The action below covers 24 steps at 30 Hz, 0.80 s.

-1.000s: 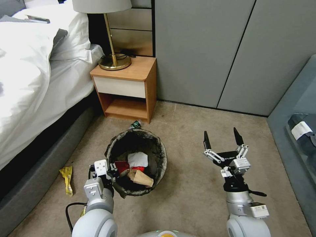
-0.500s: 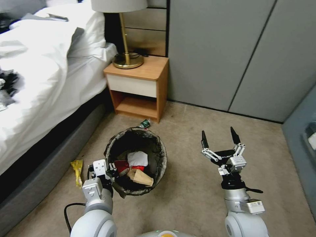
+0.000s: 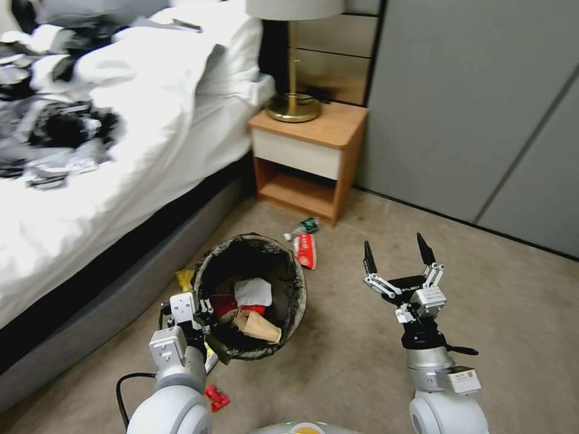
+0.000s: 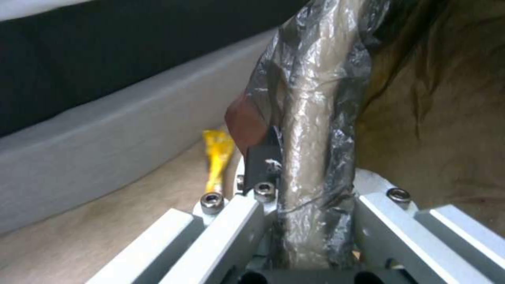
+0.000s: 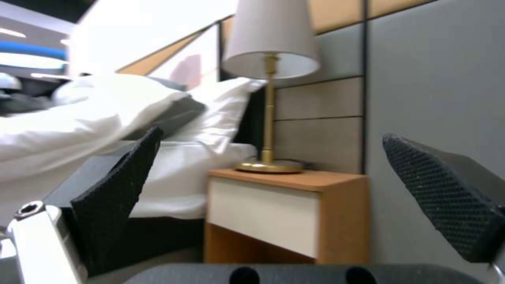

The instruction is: Pick up the trash bin, then pick up the garbage from the floor and place it into the trash bin.

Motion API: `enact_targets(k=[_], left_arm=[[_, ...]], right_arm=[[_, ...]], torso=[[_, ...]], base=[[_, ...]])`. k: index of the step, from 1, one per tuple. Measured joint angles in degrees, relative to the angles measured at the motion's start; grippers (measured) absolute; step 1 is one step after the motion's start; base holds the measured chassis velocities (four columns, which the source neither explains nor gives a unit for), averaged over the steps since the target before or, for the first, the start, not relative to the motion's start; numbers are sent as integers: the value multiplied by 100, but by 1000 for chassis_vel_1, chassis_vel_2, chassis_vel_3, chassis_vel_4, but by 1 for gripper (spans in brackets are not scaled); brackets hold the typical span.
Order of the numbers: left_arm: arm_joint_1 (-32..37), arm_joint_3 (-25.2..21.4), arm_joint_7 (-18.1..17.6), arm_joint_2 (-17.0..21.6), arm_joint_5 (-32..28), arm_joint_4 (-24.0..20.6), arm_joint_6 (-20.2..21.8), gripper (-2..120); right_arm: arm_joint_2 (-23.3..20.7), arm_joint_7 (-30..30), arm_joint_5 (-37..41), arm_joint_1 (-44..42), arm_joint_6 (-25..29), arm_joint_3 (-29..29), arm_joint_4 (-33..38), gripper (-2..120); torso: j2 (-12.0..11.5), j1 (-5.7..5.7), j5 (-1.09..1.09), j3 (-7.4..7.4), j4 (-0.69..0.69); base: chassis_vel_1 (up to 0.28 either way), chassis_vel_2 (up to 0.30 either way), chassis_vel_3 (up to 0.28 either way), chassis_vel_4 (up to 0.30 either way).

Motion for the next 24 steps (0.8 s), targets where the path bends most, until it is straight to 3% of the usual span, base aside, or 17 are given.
enact_targets(k=[24], left_arm=[[6,0,-6,-3,4,-41,-23,0]], right_arm=[[5,-27,-90,19,-56,-108,55,100]], torso=[[0,0,0,0,3]], base=[[116,116,120,117]])
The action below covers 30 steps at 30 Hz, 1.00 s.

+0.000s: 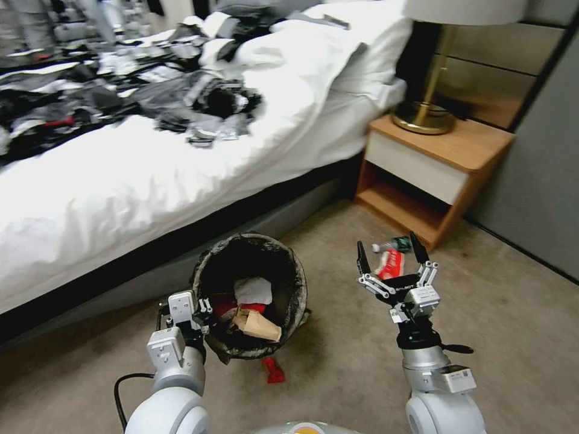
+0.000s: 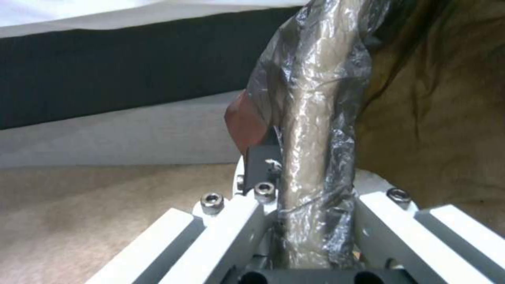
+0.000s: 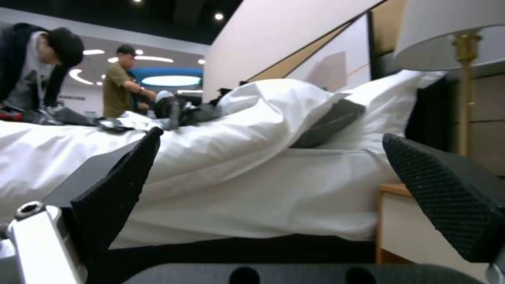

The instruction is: Pick up the trash bin, then pick up the garbage from the floor and place it into the trash bin.

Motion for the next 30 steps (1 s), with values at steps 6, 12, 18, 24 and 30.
enact_targets(k=[6,12,18,24,30], left_arm=[[-16,6,-1,-1,-7,0,-11,0],[-12,6,-3,-10,-8,0,-23,0],[-4,-2,-5,-16,-5,-22,-54,0],[-67,-124,-10,-28,-103,-118,-76,0],[-201,-360,-116,10,-445,-303,67,0]], right_arm=[[-1,-2,-2,1,-2,-1,0,100],[-3,-10,-2,5,-2,0,-1,100],[-4,-17,-2,-1,-1,2,-1,100],[-12,-28,-1,-16,2,16,10,100],[-24,-30,-1,-1,-49,6,-36,100]], torso=[[0,0,0,0,-4],[0,0,0,0,-3],[0,0,0,0,-3],[0,0,0,0,-2],[0,0,0,0,-3]], base=[[21,21,23,16],[0,0,0,0],[0,0,0,0],[0,0,0,0],[0,0,0,0]])
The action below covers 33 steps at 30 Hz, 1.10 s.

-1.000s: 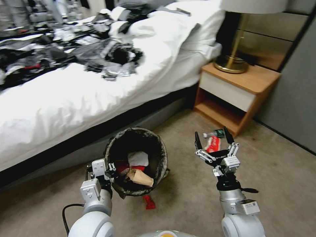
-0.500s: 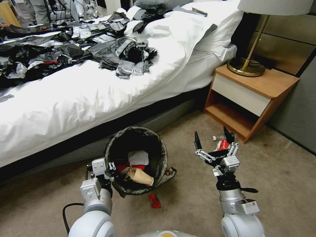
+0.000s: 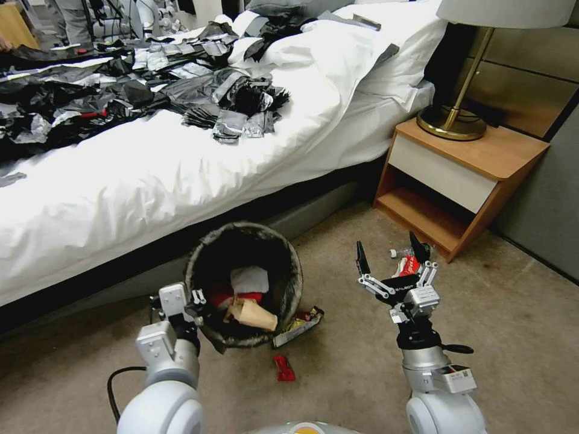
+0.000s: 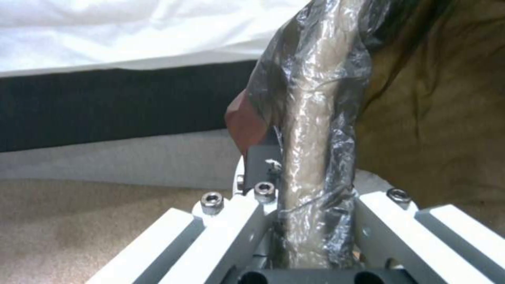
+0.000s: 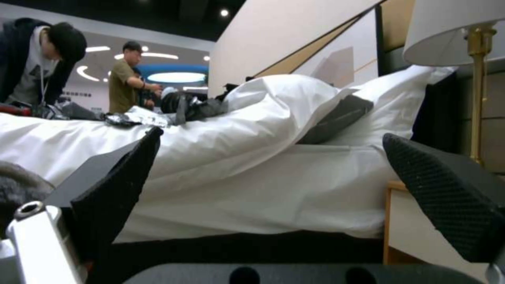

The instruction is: Pick up the trash bin, then pick up the garbage from the floor and place it into the trash bin.

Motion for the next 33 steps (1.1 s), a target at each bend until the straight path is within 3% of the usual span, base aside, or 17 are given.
enact_targets(k=[8,13,20,25,27,29,33], left_arm=[[135,-47,-170,18,-42,-159,398,0],[202,-51,-271,26,-32,-200,552,0],[278,-56,-314,10,-19,-218,563,0],[302,-26,-303,-50,2,-215,523,0],[298,-26,-302,-60,5,-209,518,0],[273,-30,-298,-113,16,-165,498,0],[247,-21,-251,-188,49,-65,424,0]], right_arm=[[-171,-15,70,117,-293,-70,-151,100],[-449,-364,344,250,-694,-217,-431,100],[-948,-1137,353,694,-1189,-440,-1057,100],[-1565,-2167,-125,1395,-1372,-610,-1846,100],[-1607,-2260,-180,1464,-1370,-632,-1928,100],[-1854,-2814,-568,1975,-1421,-846,-2504,100],[-1804,-3259,-1176,2790,-1407,-1254,-3294,100]], torso=[[0,0,0,0,0],[0,0,0,0,0],[0,0,1,0,0],[0,0,0,0,-1],[0,0,0,0,-1],[0,0,0,1,-1],[0,1,0,0,0]], base=[[0,0,0,0],[0,0,0,0],[0,0,0,0],[0,0,0,0],[0,0,0,0],[0,0,0,0],[0,0,0,0]])
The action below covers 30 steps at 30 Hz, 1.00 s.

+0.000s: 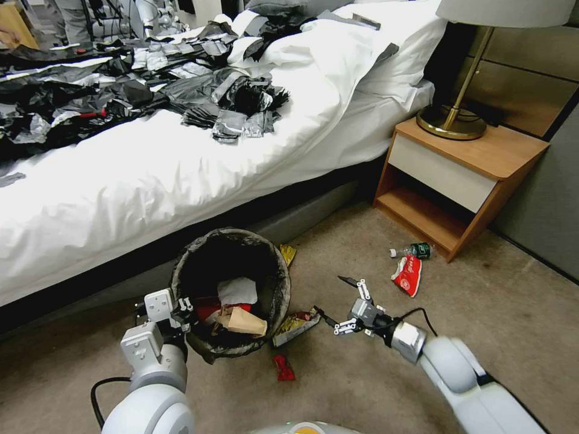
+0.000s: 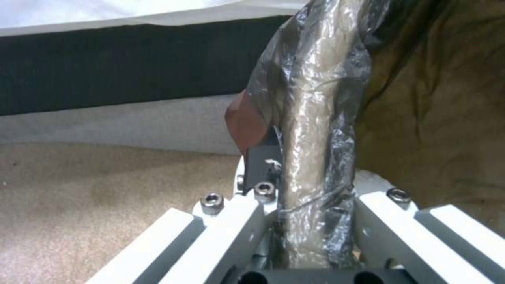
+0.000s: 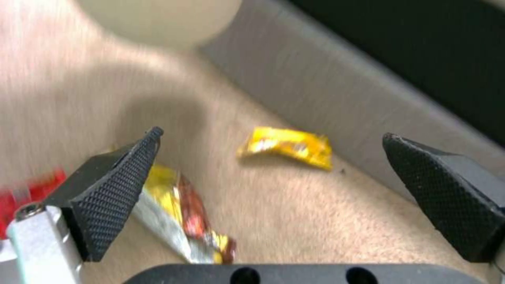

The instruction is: Pick up the trash bin, then pick up the garbage from the floor and place it into the trash bin.

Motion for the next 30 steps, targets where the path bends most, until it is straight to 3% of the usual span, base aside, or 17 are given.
enact_targets(k=[10,30], left_arm=[[-53,23,63,-56,77,143,-5,0],[-23,71,79,-92,166,213,-4,0]], right_arm=[[1023,-354,-1927,1207,743,-422,-1699,100],[1689,-911,-3090,1913,1245,-356,-3207,100]], torso=[[0,0,-1,0,0],[0,0,-1,-1,0]], base=[[0,0,0,0],[0,0,0,0]])
